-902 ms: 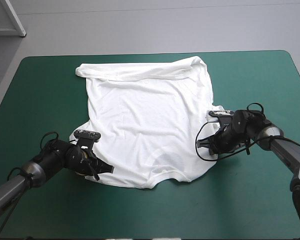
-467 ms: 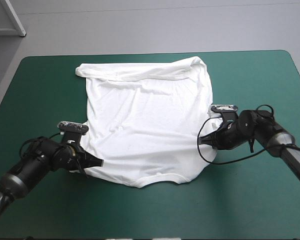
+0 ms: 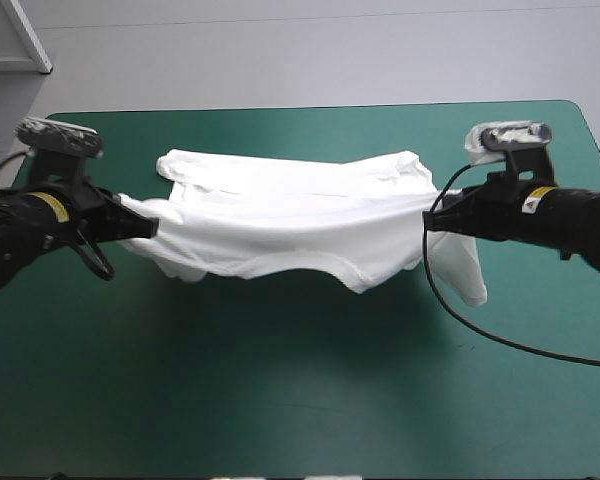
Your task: Fold the cloth
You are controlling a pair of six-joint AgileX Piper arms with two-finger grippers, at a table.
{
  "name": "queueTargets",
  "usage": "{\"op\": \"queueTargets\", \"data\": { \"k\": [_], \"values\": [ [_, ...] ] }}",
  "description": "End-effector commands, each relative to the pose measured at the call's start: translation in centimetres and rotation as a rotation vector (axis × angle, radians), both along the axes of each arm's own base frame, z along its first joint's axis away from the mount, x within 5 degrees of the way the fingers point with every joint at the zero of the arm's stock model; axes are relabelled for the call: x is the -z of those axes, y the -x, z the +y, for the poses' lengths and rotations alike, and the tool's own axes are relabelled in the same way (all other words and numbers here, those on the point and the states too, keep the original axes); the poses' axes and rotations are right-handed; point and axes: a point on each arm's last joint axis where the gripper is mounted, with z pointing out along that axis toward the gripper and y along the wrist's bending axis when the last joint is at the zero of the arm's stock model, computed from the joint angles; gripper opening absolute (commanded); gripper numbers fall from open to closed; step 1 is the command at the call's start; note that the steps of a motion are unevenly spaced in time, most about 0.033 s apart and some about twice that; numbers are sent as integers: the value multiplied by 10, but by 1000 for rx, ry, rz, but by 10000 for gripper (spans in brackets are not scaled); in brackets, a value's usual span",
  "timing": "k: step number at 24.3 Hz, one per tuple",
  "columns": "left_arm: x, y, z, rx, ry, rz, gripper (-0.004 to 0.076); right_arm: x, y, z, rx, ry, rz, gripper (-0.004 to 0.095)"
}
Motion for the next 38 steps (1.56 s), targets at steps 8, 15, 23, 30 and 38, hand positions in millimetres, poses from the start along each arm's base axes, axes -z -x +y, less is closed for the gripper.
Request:
{"op": "queueTargets", "data": {
  "k": [8, 15, 23, 30, 38],
  "values": [
    [-127, 70, 43, -48, -70, -501, -8, -144, 78, -20, -1, -137, -519, -15],
    [-172, 103, 58, -66, -68, -761, -8, -185, 117, -34, 32, -156, -734, -15],
    [-204, 119, 61, -58, -123, -1056, -8, -222, 139, -45, 88, -166, -1064, -15],
    [-176, 32, 28, -21, -190, -799, -8, -197, 51, -21, 60, -80, -857, -15],
    [-124, -97, -13, -13, -190, -674, -8, -156, -60, 4, 73, 15, -754, -15]
  ]
}}
